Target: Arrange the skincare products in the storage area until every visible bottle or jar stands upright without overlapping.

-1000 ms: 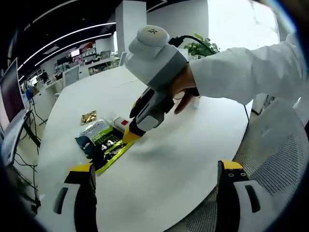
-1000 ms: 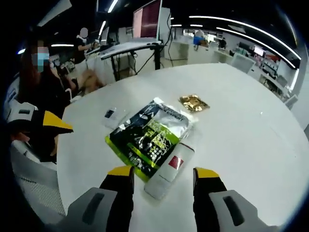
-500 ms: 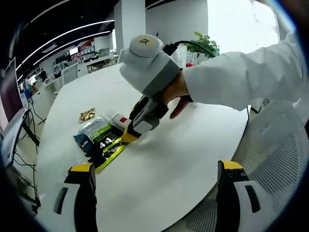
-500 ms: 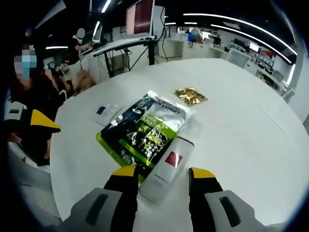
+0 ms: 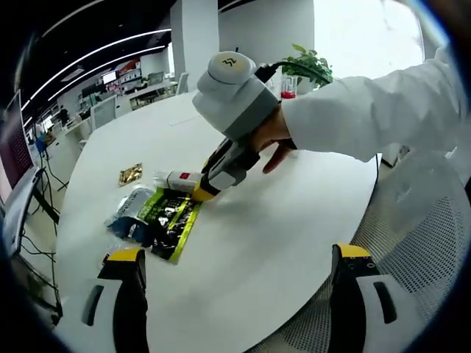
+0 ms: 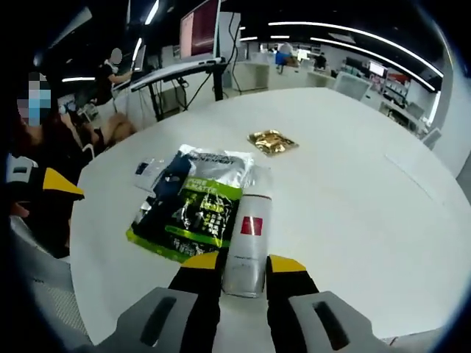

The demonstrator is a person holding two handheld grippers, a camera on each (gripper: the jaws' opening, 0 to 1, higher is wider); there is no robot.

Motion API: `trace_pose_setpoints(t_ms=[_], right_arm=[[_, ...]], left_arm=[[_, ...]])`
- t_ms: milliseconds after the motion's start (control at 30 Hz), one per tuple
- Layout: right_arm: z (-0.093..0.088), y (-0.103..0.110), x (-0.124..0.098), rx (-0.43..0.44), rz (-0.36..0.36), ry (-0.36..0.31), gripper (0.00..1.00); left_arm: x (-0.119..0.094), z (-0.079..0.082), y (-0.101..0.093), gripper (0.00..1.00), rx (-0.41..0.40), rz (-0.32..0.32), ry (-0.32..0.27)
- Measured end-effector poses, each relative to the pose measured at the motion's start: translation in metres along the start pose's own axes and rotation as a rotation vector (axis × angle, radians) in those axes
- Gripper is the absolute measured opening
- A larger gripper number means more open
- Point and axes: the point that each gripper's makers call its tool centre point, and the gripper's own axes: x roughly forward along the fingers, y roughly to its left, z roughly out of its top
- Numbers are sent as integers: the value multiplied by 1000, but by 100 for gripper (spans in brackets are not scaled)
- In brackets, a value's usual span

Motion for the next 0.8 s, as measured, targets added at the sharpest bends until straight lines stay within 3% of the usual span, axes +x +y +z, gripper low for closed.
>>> trace_pose_setpoints(t_ms=[467, 633, 800], right_arm=[[-12, 7, -12, -40, 16, 30, 14], [-23, 12, -15, -68, 35, 34, 14], [-37, 15, -29, -43, 56, 40, 14]], left_arm=[[1, -3, -3, 99, 21, -8, 20], [1, -3, -1, 99, 28, 1, 23], [2, -5, -3, 99, 38, -4, 31]])
